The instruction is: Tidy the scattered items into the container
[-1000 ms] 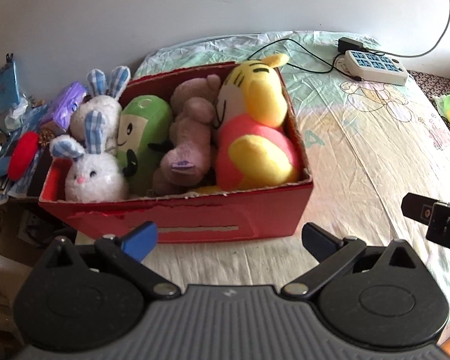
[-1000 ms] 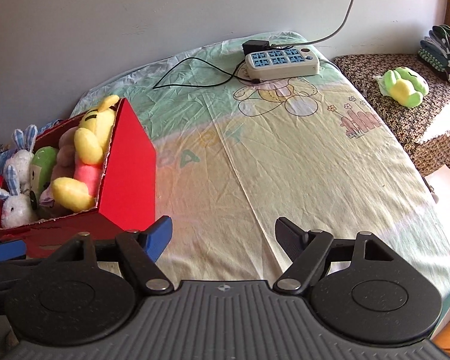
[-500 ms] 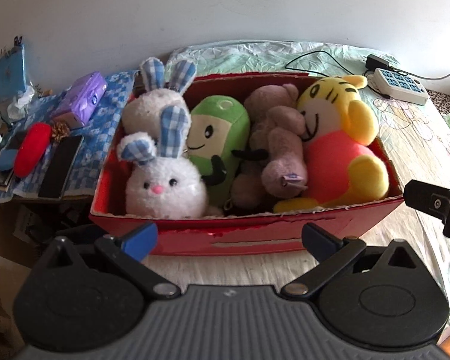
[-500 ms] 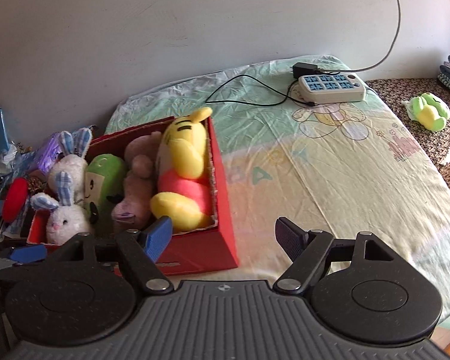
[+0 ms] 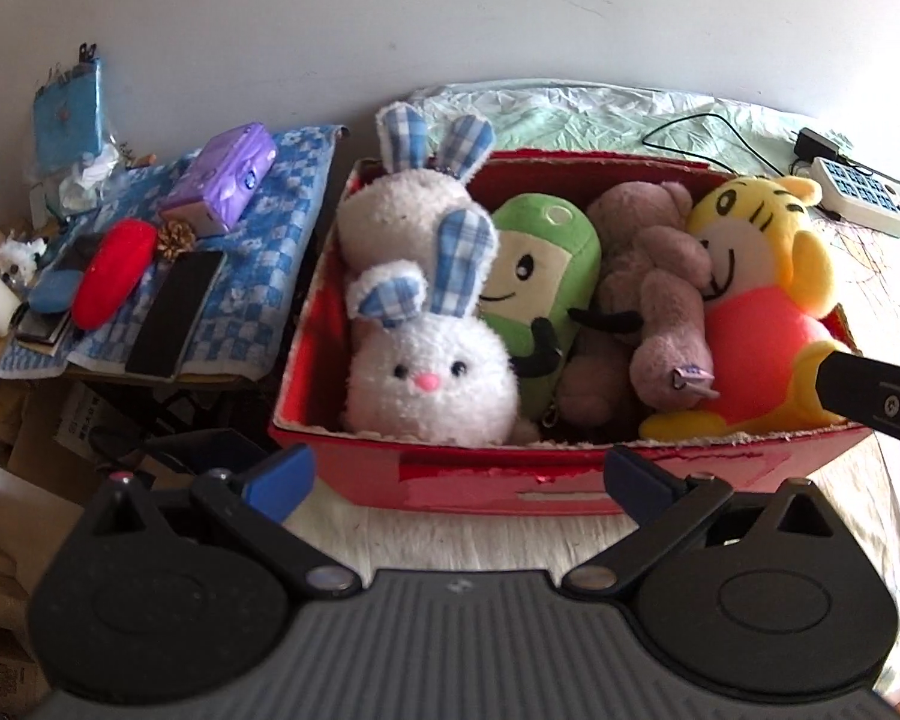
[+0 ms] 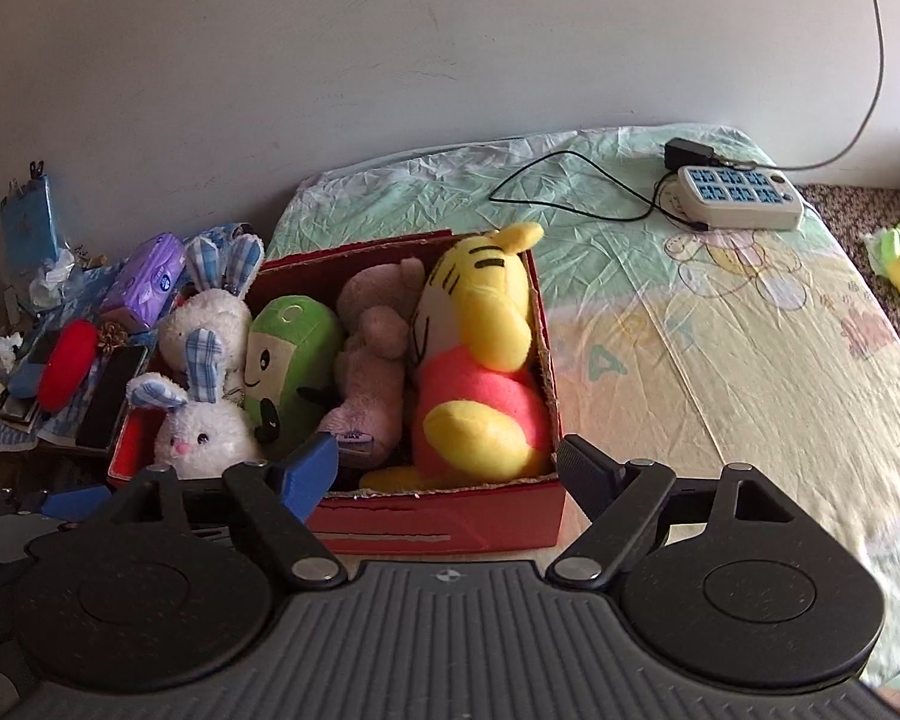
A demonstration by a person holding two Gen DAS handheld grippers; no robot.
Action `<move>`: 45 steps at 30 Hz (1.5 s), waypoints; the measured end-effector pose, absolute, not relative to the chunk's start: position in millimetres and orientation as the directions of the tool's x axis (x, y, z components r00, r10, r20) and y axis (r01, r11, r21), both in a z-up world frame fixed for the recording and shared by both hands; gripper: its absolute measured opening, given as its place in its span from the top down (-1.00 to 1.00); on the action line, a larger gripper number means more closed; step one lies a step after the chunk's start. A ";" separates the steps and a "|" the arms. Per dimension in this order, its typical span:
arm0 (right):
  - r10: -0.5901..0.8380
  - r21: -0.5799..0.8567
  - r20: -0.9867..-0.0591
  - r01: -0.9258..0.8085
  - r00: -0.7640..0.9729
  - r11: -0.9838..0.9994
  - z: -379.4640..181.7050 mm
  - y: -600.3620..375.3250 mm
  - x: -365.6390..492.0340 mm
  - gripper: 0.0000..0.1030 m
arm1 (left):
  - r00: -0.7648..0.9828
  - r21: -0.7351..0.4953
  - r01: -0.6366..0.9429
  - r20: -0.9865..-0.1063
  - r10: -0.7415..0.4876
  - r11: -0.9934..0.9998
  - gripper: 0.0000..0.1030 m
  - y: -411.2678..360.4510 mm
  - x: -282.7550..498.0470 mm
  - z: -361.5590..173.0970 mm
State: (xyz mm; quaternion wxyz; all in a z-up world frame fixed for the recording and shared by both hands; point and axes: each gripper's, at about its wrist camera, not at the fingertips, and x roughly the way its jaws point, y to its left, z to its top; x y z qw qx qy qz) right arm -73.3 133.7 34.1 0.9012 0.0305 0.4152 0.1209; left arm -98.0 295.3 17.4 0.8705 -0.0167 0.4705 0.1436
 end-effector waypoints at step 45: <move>0.161 0.054 -0.765 -0.187 0.624 0.981 33.7 185.1 -34.9 -0.49 | 0.545 0.121 -0.306 -0.791 0.279 0.944 -0.98 350.9 -68.4 18.3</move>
